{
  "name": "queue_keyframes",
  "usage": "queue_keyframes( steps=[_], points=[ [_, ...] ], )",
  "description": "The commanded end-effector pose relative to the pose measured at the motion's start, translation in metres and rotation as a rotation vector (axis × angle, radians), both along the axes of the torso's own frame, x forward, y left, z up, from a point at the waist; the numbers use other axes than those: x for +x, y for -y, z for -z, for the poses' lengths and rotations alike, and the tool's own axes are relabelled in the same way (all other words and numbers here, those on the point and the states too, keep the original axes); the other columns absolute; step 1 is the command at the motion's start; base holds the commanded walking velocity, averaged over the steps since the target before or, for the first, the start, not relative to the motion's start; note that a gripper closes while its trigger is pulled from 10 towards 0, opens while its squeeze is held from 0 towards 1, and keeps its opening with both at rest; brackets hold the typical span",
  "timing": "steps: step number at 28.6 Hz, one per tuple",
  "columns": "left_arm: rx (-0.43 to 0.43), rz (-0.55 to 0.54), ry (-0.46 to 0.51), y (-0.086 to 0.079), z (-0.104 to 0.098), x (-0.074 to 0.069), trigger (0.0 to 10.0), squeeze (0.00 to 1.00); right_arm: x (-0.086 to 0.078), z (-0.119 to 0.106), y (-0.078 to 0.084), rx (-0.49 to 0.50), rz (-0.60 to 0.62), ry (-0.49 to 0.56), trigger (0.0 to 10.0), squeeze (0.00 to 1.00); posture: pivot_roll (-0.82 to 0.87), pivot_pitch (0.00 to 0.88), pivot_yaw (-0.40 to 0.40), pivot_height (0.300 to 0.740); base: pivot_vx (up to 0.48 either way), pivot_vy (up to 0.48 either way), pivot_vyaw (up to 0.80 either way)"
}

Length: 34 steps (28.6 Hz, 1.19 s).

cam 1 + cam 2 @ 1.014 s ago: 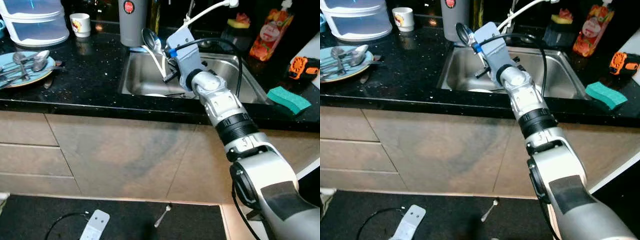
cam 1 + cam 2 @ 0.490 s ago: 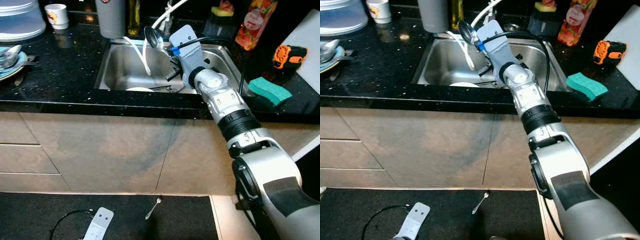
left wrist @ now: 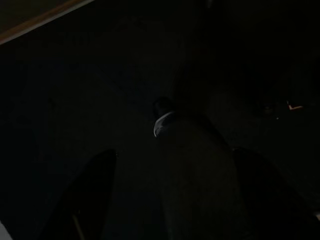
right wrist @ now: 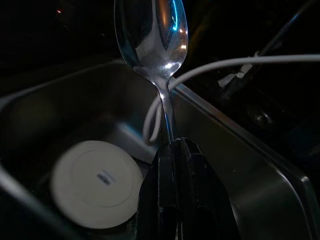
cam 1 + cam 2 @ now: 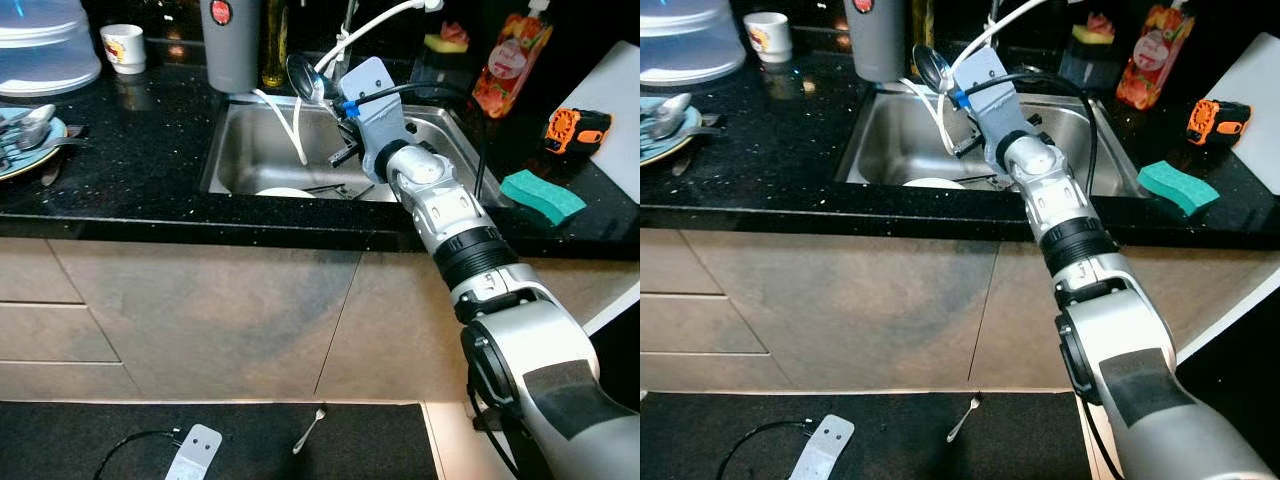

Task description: Kitchen organization

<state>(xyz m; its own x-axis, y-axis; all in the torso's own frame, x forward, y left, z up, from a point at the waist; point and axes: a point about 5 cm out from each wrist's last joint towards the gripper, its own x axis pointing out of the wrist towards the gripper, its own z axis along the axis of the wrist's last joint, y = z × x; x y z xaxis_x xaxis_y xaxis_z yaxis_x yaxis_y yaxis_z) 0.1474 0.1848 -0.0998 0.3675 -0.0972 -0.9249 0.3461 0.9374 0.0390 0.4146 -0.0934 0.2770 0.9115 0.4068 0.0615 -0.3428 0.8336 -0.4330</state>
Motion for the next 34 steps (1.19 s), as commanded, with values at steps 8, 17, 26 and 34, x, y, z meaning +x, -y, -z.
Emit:
queue_keyframes(
  steps=[8,17,26,34],
  points=[
    [0.007,0.020,-0.016,-0.001,0.000,0.000,10.0,0.00,0.000,0.006,0.010,-0.018,0.026,0.007,10.0,0.00,0.00,0.000,-0.065,0.740,0.383,0.000,0.00],
    [0.005,0.000,-0.006,-0.001,0.000,0.001,10.0,0.00,-0.001,0.007,0.015,-0.048,0.007,0.012,10.0,0.00,0.01,0.000,-0.067,0.740,0.247,0.000,0.00],
    [-0.009,-0.004,-0.007,0.000,-0.001,0.002,10.0,0.00,-0.004,0.014,0.032,-0.134,-0.026,-0.023,10.0,0.00,0.01,0.000,-0.065,0.740,0.000,-0.258,0.00],
    [-0.008,-0.009,-0.009,0.001,0.000,0.001,10.0,0.00,-0.009,0.026,0.030,-0.283,-0.113,-0.077,10.0,0.00,0.01,0.000,-0.071,0.740,0.000,0.000,0.00]
  ],
)
